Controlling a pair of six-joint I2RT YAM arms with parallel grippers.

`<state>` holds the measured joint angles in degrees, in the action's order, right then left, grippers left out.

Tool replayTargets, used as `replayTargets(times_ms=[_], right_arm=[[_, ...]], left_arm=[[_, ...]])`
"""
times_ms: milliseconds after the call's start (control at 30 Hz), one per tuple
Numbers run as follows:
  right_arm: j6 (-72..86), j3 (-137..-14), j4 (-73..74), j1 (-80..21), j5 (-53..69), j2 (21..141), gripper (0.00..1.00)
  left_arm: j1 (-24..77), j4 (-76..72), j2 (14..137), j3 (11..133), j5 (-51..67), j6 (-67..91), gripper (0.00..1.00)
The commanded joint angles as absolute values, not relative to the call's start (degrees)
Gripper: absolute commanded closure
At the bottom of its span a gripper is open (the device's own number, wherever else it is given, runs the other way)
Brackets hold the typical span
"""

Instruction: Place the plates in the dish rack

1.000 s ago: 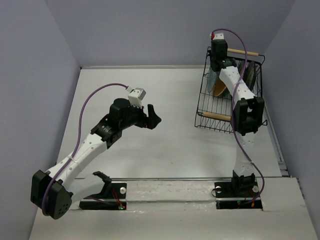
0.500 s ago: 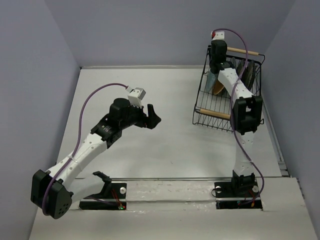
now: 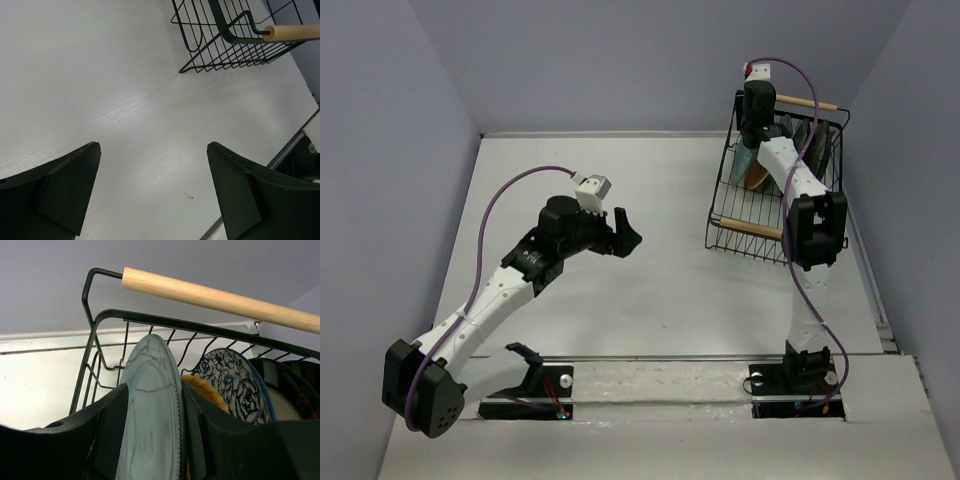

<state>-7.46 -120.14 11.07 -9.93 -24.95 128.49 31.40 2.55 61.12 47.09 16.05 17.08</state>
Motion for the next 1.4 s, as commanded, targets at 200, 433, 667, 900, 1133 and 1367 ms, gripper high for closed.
replayTargets(times_ms=[200,433,667,900,1133,1367], right_arm=[[-5.6,-126.5,10.4,-10.4,-19.9,131.0,0.49],[-3.9,-128.9,10.7,-10.4,-18.5,133.4,0.65],[-3.3,-124.5,10.5,-10.4,-17.8,131.7,0.84],[-2.6,-122.5,10.3,-10.4,-15.0,129.9,0.93],[-1.7,-122.7,10.4,-9.8,-12.3,130.3,0.93],[-1.1,-122.1,10.2,-9.8,-11.6,130.5,0.93]], left_arm=[[31.3,0.4,61.2,48.9,16.8,17.3,0.01],[31.3,-2.5,64.8,49.5,20.3,21.1,0.01],[33.6,-5.8,72.8,59.7,19.5,29.3,0.01],[35.3,-6.2,90.9,80.6,17.6,32.7,0.01],[37.5,-1.8,108.1,95.7,13.6,29.0,0.01],[38.3,3.0,120.8,110.7,15.4,25.1,0.01]])
